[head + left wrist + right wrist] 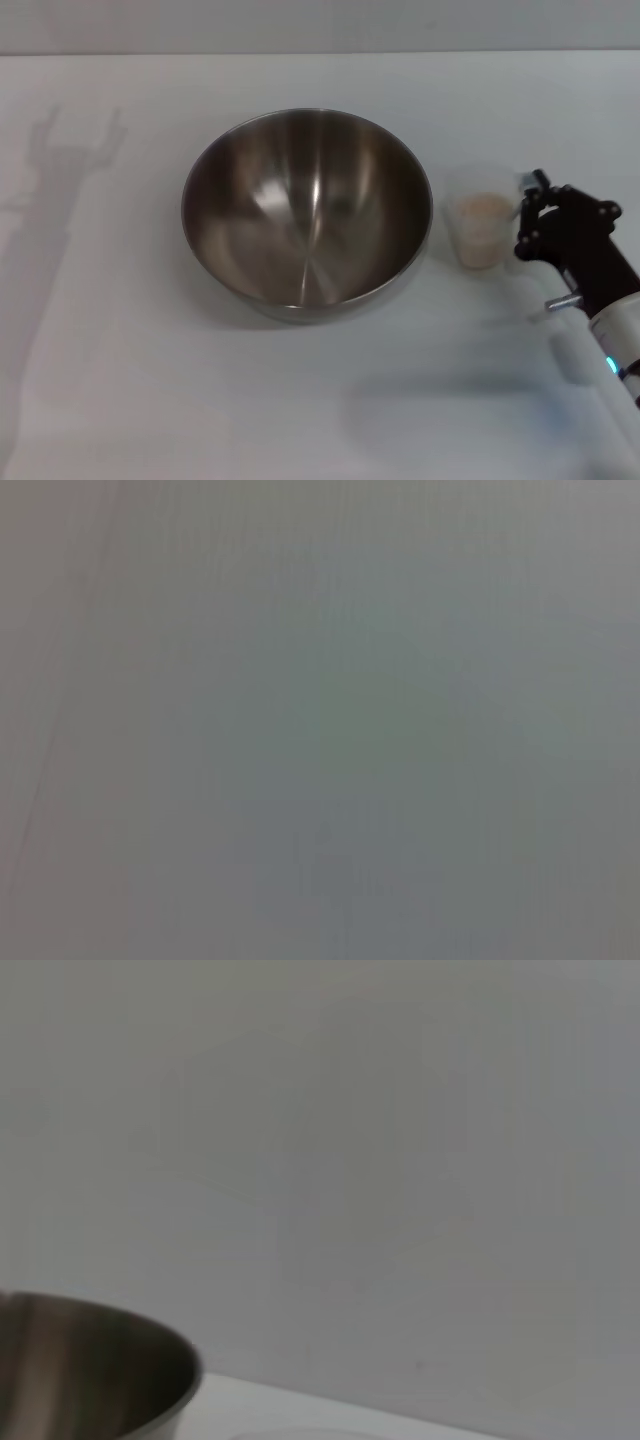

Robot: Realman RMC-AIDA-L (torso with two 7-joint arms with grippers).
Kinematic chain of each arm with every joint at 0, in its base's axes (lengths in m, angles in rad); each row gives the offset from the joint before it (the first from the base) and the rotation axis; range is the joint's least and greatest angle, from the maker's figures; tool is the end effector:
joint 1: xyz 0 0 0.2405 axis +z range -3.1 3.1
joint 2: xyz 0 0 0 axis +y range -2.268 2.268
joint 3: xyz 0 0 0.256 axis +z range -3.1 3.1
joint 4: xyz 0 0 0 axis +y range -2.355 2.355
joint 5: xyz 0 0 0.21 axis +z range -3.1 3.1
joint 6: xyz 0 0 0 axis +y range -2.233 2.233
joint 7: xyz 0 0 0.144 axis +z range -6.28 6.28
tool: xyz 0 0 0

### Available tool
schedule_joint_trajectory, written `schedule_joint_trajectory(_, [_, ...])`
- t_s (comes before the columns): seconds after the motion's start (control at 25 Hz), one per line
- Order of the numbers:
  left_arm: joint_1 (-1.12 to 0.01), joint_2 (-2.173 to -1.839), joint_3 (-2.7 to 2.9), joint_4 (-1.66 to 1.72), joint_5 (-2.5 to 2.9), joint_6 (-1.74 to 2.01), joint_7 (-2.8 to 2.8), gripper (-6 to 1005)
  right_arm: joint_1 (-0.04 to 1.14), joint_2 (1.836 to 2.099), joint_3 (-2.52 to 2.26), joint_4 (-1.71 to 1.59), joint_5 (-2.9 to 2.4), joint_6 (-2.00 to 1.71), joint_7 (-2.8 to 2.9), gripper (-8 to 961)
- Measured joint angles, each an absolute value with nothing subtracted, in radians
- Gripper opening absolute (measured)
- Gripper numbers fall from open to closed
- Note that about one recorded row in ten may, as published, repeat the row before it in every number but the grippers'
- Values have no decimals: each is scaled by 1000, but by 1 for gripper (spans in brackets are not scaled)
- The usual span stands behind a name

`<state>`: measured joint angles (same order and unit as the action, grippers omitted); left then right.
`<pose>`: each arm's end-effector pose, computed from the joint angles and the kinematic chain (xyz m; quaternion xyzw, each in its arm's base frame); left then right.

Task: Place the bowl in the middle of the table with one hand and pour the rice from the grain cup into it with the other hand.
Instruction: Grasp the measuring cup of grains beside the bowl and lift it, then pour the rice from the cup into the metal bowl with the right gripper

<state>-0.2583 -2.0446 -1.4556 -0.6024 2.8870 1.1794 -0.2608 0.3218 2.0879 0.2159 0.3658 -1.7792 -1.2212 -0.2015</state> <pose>-0.2809 0.3415 0.0608 -0.6158 -0.1507 -0.4473 0.6309 0.3124 0.2673 -0.0771 -0.7534 0.1943 0.2454 0.5783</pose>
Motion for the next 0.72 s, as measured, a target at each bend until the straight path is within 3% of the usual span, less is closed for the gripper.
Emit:
schedule_joint_trajectory(0.12, [-256,-2046,-1456,-604,2887,1181,-261,832,322,2089,246,358,-1779,-1249,-195,31])
schedule_joint_trajectory(0.72, [-244,-2058,-1448,-606,2887,1182,-261,832,431,2086,343,272,-1778,-1551,-205,21])
